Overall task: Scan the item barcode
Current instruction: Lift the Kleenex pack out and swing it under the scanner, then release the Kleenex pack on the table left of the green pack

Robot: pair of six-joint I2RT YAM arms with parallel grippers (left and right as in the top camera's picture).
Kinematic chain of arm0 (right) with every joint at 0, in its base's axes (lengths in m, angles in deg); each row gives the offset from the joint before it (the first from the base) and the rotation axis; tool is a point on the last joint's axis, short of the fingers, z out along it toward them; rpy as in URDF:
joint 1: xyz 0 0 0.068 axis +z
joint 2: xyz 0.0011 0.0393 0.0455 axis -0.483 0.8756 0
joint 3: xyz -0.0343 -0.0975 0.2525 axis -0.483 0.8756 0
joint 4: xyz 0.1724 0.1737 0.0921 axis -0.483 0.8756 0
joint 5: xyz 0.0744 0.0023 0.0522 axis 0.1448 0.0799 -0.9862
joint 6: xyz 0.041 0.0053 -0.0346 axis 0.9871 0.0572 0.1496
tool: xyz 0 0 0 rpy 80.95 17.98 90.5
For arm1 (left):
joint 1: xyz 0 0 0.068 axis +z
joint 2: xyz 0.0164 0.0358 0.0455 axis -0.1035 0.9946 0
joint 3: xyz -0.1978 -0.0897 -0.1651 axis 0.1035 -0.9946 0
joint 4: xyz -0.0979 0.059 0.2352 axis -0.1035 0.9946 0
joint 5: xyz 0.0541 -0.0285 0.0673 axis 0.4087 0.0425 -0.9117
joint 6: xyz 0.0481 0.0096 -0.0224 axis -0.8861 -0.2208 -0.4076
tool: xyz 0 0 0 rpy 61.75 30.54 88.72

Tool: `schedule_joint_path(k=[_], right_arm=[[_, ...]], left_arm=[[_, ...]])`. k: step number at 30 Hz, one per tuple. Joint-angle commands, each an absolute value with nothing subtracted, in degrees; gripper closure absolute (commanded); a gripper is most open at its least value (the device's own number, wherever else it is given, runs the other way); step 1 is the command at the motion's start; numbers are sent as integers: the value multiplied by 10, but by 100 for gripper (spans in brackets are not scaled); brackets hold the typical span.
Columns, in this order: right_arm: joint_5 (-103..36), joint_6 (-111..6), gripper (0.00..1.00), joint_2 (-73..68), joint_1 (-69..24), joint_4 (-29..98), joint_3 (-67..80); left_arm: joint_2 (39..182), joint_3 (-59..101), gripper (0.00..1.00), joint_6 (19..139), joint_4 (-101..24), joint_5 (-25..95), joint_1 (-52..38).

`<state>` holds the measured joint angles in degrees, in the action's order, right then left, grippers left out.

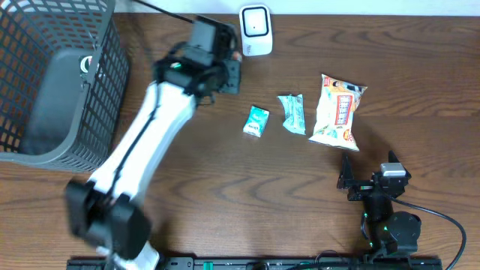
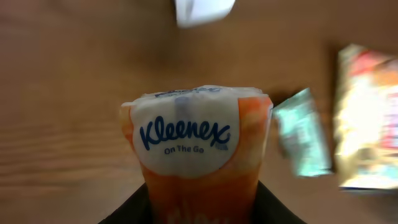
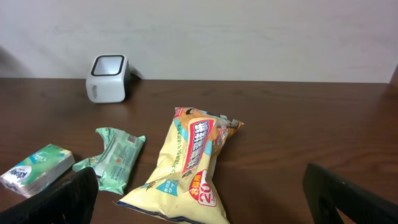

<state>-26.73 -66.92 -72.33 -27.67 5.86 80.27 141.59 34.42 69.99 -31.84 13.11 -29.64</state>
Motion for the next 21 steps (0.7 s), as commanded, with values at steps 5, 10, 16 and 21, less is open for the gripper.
schedule_joint_path(k=[5, 10, 16, 21], right_arm=[[-265, -674, 1, -727, -272, 60, 804], [-265, -674, 1, -727, -272, 60, 804], [-265, -674, 1, -727, -272, 60, 804], [-265, -674, 1, -727, -272, 60, 804]], left_arm=[[1549, 339, 63, 699, -332, 92, -306], [1594, 339, 54, 699, -335, 92, -307], [1584, 351, 34, 699, -331, 93, -306], [1514, 390, 20, 698, -336, 92, -298]])
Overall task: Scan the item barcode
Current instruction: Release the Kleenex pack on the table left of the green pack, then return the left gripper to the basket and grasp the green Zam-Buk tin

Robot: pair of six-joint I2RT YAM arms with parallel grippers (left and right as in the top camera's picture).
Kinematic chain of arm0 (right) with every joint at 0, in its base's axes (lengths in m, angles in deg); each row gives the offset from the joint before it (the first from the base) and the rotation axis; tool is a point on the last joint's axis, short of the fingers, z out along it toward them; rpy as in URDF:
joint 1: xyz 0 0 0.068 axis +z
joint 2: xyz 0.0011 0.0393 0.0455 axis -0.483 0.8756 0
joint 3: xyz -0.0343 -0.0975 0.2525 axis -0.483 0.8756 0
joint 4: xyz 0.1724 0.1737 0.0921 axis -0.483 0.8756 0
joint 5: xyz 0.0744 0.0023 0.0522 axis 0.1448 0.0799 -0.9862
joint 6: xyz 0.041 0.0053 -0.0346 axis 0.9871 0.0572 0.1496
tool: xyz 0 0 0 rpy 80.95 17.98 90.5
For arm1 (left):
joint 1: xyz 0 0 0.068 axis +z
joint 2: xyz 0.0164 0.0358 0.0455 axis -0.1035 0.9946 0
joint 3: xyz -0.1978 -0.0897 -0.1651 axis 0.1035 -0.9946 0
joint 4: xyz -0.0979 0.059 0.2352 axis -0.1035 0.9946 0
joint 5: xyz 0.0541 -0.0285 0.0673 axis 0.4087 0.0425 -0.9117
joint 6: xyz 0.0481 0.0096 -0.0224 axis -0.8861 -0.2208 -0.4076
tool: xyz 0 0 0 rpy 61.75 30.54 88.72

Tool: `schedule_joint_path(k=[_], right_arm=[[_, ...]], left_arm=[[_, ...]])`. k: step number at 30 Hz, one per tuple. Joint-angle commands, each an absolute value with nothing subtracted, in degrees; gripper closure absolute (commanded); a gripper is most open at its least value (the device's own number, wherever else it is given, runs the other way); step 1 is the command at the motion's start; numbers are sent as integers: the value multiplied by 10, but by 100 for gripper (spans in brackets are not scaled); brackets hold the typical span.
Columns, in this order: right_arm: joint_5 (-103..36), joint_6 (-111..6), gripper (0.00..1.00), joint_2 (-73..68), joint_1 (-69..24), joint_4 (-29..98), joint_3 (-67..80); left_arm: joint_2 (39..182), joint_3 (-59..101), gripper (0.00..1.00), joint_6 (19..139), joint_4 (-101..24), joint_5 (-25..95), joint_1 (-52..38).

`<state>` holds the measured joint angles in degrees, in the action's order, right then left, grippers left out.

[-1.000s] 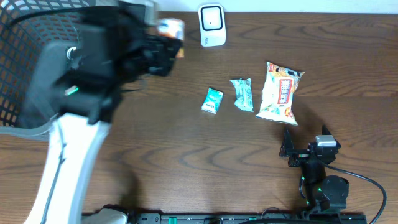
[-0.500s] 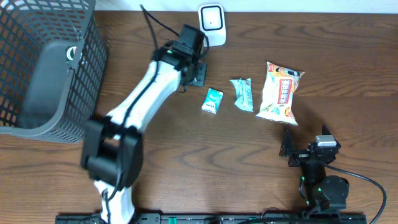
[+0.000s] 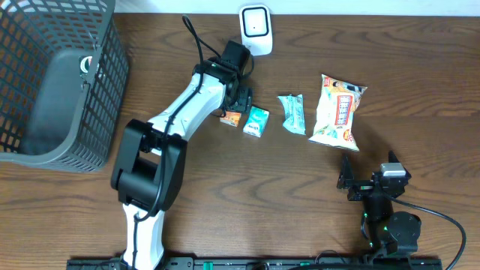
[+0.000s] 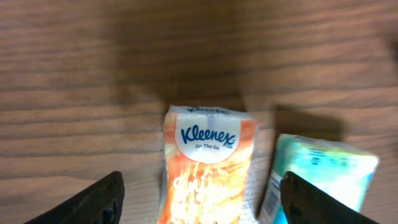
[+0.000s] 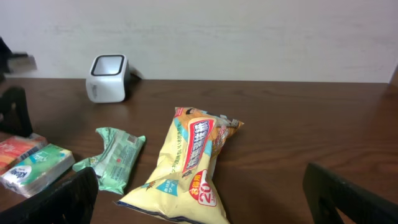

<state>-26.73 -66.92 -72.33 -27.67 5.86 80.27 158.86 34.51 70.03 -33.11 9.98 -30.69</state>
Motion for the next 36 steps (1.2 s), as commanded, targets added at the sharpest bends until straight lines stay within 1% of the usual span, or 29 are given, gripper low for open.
schedule_joint_path(k=[1, 2, 5, 8, 12, 13, 14, 17, 21, 23, 24, 27, 30, 33, 36], right_arm=[[-265, -674, 1, -727, -272, 60, 804], [-265, -674, 1, -727, -272, 60, 804], [-265, -674, 1, -727, -272, 60, 804], [-265, -674, 1, -727, -272, 60, 804], [-265, -674, 1, -727, -272, 60, 804], [-265, -674, 1, -727, -272, 60, 804], [-265, -674, 1, -727, -272, 60, 804], [-265, -674, 1, -727, -272, 60, 804], [-265, -674, 1, -727, -272, 60, 804], [-265, -674, 1, -727, -272, 60, 804], [-265, -674, 1, -727, -272, 60, 804], [-265, -674, 1, -727, -272, 60, 804], [-265, -674, 1, -727, -272, 60, 804], [-265, -674, 1, -727, -272, 60, 804], [-265, -674, 1, -727, -272, 60, 804]], left_arm=[[1494, 397, 20, 696, -344, 92, -294], [1471, 402, 20, 694, -354, 92, -289], [1395, 408, 11, 692, -407, 81, -262], [1326, 408, 4, 692, -462, 40, -221], [1257, 408, 2, 695, -522, 17, -136], [1247, 408, 2, 704, -535, 17, -112], [1233, 408, 2, 724, -561, 17, -64], [1225, 408, 2, 757, -584, 17, 7], [1238, 408, 2, 797, -578, 31, 92], [1258, 408, 2, 819, -572, 67, 130], [1284, 408, 2, 827, -572, 109, 162], [1348, 408, 3, 822, -571, 167, 201], [1394, 408, 3, 773, -572, 216, 209], [1434, 408, 3, 712, -570, 219, 209], [1472, 408, 3, 680, -563, 219, 209]])
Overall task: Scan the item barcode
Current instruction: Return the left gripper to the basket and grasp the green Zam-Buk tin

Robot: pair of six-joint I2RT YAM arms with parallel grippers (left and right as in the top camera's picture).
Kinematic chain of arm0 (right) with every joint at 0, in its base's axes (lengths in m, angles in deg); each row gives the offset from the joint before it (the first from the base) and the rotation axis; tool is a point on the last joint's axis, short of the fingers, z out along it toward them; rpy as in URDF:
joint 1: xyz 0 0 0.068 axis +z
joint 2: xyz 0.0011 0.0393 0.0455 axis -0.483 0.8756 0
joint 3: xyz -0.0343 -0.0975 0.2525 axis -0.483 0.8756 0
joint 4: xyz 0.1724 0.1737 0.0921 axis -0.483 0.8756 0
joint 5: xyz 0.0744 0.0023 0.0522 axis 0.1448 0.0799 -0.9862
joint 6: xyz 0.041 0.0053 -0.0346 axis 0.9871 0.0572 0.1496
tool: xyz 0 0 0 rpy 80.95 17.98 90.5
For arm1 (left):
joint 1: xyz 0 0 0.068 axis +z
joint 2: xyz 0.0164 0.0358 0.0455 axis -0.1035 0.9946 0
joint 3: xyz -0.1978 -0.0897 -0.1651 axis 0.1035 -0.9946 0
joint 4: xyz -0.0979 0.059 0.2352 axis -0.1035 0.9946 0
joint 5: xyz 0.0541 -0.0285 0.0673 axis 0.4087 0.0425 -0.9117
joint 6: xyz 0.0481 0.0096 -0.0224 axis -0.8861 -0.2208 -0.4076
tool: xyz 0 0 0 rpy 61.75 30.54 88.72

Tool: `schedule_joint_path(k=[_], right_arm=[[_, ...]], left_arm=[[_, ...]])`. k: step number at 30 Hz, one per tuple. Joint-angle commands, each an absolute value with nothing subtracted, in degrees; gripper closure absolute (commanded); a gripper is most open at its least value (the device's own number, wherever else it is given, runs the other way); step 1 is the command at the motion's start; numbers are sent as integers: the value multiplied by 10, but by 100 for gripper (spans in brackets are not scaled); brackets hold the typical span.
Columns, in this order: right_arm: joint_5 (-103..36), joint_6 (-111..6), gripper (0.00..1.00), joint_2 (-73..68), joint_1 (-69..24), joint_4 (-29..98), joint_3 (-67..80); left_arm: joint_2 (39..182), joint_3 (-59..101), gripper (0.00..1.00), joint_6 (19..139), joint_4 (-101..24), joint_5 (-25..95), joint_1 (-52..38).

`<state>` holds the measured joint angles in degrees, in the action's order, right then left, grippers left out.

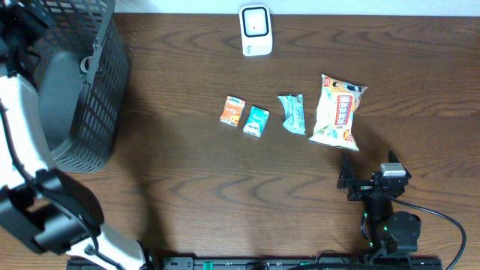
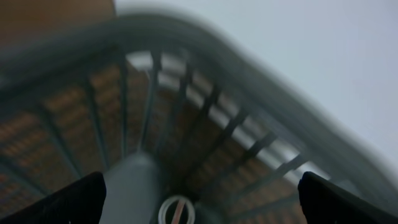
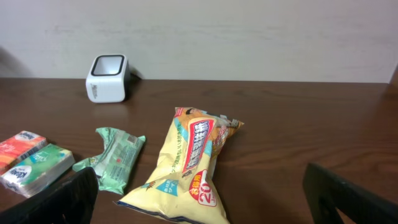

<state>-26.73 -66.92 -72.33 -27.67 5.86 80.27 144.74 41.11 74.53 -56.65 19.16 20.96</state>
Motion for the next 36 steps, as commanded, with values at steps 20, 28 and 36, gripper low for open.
schedule_joint_path(k=[20, 28, 36], right_arm=[[-265, -674, 1, -727, -272, 60, 804], [-265, -674, 1, -727, -272, 60, 804], [-265, -674, 1, -727, -272, 60, 804]], left_arm=[[1619, 407, 2, 724, -542, 216, 175], [1654, 406, 2, 614, -546, 190, 158], [1682, 405, 2, 499, -540, 133, 156]])
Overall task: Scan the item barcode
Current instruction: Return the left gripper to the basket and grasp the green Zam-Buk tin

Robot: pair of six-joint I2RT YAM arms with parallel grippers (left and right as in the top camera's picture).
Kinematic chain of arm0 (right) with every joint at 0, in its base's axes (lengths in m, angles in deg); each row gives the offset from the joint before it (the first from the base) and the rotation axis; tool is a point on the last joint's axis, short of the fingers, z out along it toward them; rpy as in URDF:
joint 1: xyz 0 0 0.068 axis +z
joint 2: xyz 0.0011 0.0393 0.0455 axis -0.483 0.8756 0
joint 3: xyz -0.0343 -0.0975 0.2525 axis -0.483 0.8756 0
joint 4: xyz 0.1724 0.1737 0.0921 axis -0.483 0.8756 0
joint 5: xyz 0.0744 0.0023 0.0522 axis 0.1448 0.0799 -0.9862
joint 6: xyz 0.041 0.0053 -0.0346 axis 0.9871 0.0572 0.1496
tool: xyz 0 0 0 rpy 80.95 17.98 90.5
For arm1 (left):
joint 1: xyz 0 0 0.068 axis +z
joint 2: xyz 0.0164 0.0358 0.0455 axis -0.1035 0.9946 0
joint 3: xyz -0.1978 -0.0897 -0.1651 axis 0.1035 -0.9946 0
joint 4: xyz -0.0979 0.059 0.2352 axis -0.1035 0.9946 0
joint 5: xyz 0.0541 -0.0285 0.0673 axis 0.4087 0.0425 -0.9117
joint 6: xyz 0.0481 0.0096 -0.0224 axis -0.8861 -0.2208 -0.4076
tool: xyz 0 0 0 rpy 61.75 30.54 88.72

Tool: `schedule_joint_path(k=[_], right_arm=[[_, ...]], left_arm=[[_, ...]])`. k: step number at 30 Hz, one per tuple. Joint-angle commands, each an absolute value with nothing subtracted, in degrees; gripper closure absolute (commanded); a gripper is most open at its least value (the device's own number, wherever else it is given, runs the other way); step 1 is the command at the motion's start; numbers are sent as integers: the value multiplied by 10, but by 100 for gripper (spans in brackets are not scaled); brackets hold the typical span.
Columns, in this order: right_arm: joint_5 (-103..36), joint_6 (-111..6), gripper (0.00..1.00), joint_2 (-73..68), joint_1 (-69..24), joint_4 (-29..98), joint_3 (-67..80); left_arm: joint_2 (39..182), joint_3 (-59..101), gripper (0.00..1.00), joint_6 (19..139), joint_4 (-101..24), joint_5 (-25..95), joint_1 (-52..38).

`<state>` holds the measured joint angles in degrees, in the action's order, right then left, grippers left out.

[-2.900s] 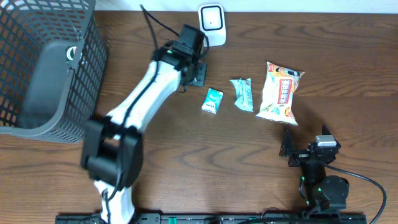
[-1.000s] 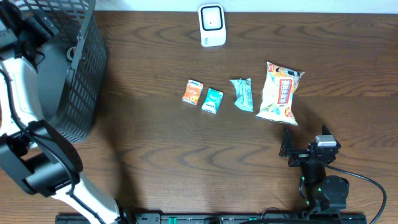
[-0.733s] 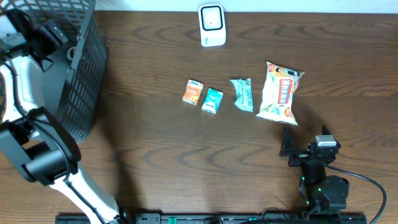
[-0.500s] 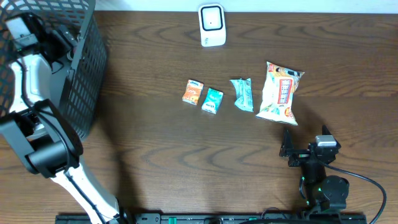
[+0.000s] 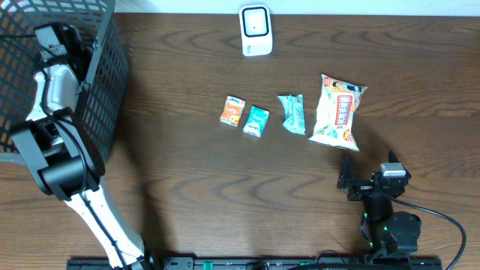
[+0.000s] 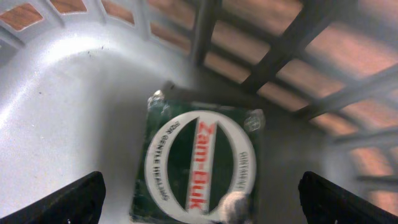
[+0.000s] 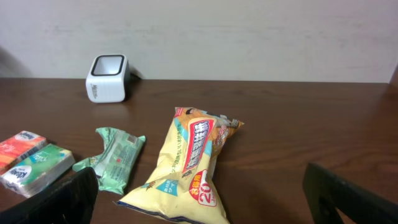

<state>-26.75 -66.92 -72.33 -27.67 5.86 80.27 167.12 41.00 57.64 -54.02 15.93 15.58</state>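
Observation:
A green square Zam-Buk pack [image 6: 199, 165] lies flat on the grey floor of the basket [image 6: 68, 118]. My left gripper [image 6: 202, 214] hangs open just above it, one dark finger at each lower corner of the left wrist view. From overhead, the left gripper [image 5: 58, 36] is inside the basket [image 5: 109, 90]. The white scanner [image 5: 256, 30] stands at the table's far edge. My right gripper [image 7: 202, 208] rests open and empty near the front edge, facing the yellow snack bag [image 7: 193, 165].
In a row mid-table lie an orange Kleenex pack [image 5: 233, 110], a teal pack [image 5: 256, 121], a green wrapper [image 5: 292, 114] and the yellow snack bag [image 5: 337, 110]. The tall wire basket takes up the far left corner.
My left gripper was at the basket's rim, its view blurred. Now it is low inside the basket, close over the green Zam-Buk pack. The right arm and the table items have not moved.
My left gripper held the orange Kleenex pack near the scanner. Then it stood open with that pack lying on the table beside the teal pack. After that the arm was over at the basket, and now the gripper is open inside it above the Zam-Buk pack.

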Motion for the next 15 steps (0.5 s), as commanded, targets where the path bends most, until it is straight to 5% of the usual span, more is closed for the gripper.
schedule_joint_path(k=[1, 15], right_arm=[[-265, -674, 1, -727, -272, 60, 804], [-265, -674, 1, -727, -272, 60, 804]], left_arm=[[1684, 405, 2, 487, -542, 133, 156], [1725, 400, 2, 438, -545, 135, 156]])
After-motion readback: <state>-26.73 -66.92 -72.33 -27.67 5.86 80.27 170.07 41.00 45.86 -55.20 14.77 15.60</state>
